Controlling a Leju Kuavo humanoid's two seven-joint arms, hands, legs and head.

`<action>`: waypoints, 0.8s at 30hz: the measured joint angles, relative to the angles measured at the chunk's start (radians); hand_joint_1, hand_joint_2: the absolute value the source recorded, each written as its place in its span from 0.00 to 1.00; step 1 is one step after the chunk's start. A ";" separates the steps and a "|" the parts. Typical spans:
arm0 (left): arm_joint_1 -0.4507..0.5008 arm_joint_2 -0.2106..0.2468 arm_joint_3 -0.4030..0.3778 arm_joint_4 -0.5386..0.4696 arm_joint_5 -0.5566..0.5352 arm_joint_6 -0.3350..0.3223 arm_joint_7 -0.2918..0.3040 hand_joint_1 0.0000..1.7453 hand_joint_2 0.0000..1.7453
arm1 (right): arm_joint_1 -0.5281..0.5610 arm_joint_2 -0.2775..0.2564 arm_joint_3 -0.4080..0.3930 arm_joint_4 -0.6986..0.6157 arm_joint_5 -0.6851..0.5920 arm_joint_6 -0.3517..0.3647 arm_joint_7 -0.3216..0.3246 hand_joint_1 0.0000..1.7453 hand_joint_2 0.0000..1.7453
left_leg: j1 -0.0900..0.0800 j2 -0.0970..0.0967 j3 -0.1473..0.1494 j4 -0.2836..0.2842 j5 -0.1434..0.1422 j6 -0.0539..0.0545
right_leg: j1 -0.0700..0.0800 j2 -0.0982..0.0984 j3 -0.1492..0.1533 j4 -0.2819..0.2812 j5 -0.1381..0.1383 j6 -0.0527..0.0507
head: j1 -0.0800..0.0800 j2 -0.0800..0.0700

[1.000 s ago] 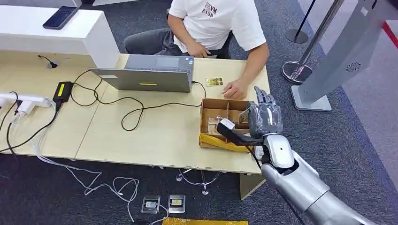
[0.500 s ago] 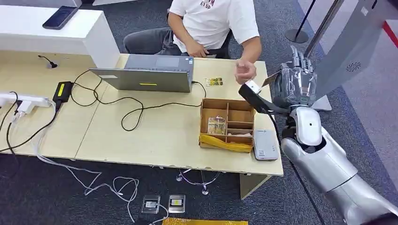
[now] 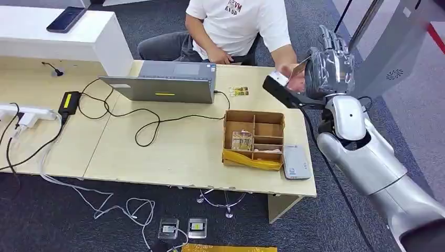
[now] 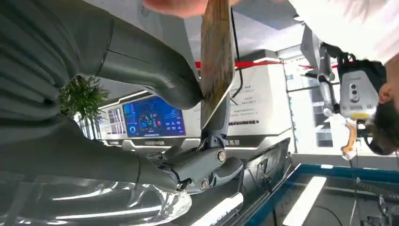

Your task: Pass the card to the sensor for recognition and then transmit it.

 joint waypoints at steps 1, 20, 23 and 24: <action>-0.003 -0.001 -0.005 0.000 0.000 0.000 0.001 0.00 0.00 | -0.023 0.014 0.004 0.032 -0.011 -0.007 -0.010 1.00 1.00 | 0.000 -0.001 0.000 0.000 0.000 0.000 | 0.000 -0.001 0.000 0.000 0.000 0.000 | 0.001 0.000; -0.008 -0.005 -0.066 0.000 0.000 -0.026 0.034 0.00 0.00 | -0.123 0.153 0.102 0.432 -0.062 -0.015 -0.047 0.00 1.00 | 0.000 -0.001 0.000 0.000 0.000 0.000 | 0.000 -0.002 0.000 -0.001 0.000 0.000 | 0.001 0.000; -0.008 -0.005 -0.067 0.000 0.000 -0.028 0.037 0.00 0.00 | -0.123 0.153 0.113 0.445 -0.066 -0.034 -0.053 0.00 1.00 | 0.000 -0.001 0.000 0.000 0.000 0.000 | 0.000 -0.002 0.000 -0.001 0.000 0.000 | 0.001 0.000; -0.008 -0.005 -0.067 0.000 0.000 -0.027 0.037 0.00 0.00 | -0.123 0.154 0.118 0.448 -0.071 -0.052 -0.055 0.00 1.00 | 0.000 -0.001 0.000 0.000 0.001 0.000 | 0.000 -0.002 0.000 -0.001 0.000 0.000 | 0.001 0.000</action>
